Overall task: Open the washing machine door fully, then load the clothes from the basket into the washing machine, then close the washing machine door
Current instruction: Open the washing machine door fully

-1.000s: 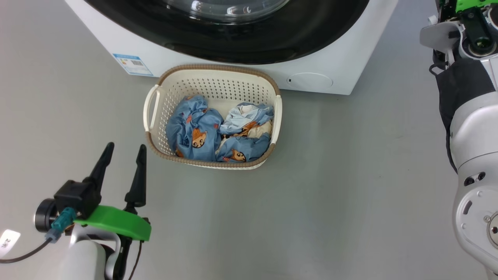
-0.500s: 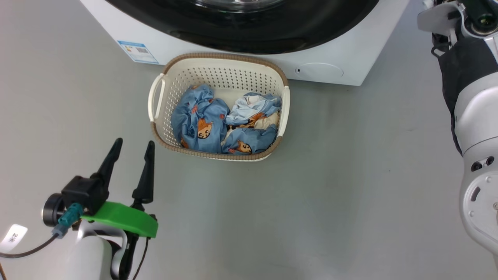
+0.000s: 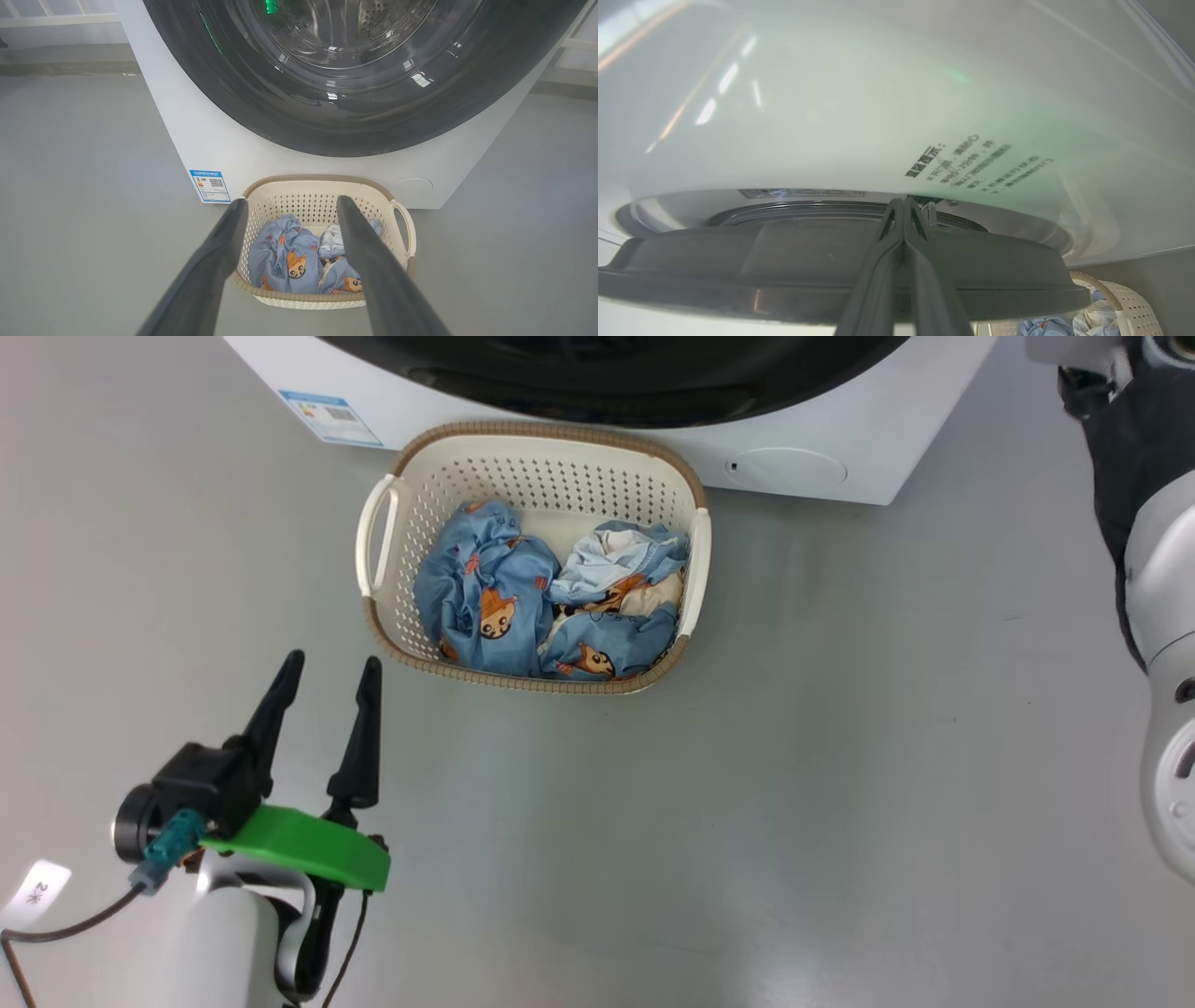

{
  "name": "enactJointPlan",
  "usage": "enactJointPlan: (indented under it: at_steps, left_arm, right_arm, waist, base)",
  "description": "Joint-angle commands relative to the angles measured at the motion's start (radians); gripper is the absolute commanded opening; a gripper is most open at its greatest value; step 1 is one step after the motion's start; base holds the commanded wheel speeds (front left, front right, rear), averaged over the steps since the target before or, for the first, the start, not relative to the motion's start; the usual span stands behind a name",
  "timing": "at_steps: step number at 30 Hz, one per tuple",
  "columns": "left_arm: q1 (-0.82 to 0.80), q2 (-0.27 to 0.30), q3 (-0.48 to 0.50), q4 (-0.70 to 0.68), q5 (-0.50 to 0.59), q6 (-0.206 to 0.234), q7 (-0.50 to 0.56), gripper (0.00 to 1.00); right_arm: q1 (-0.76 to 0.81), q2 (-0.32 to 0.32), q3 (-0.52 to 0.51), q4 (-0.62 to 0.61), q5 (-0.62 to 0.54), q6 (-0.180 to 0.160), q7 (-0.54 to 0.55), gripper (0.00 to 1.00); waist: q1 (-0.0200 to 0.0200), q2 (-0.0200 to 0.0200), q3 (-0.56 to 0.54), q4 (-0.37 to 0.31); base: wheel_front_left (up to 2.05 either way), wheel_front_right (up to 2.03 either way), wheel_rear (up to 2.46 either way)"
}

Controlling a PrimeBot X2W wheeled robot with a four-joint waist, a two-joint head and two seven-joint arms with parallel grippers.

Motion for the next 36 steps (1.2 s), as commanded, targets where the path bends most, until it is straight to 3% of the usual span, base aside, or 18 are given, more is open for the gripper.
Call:
enactJointPlan:
  at_steps: [1,22,36]
  left_arm:
    - [-0.027,0.028,0.026,-0.022,-0.005,-0.002,-0.006,1.0]
    - [-0.045,0.022,0.002,-0.009,-0.014,-0.002,-0.006,1.0]
    - [-0.048,0.016,-0.001,-0.012,-0.01,-0.002,-0.006,1.0]
  right_arm:
    - [-0.057,0.02,-0.007,-0.015,-0.003,0.002,0.016,0.0]
    - [-0.196,-0.061,-0.057,0.099,-0.095,0.002,0.153,0.0]
    - [-0.19,-0.09,-0.116,0.106,-0.205,0.002,0.328,0.0]
  waist:
    - [0.0,0.0,0.008,0.006]
    - [0.0,0.0,0.03,0.037]
    - [0.0,0.0,0.021,0.054]
  base:
    - [0.0,0.0,0.0]
    - [0.0,0.0,0.0]
    - [0.0,0.0,0.0]
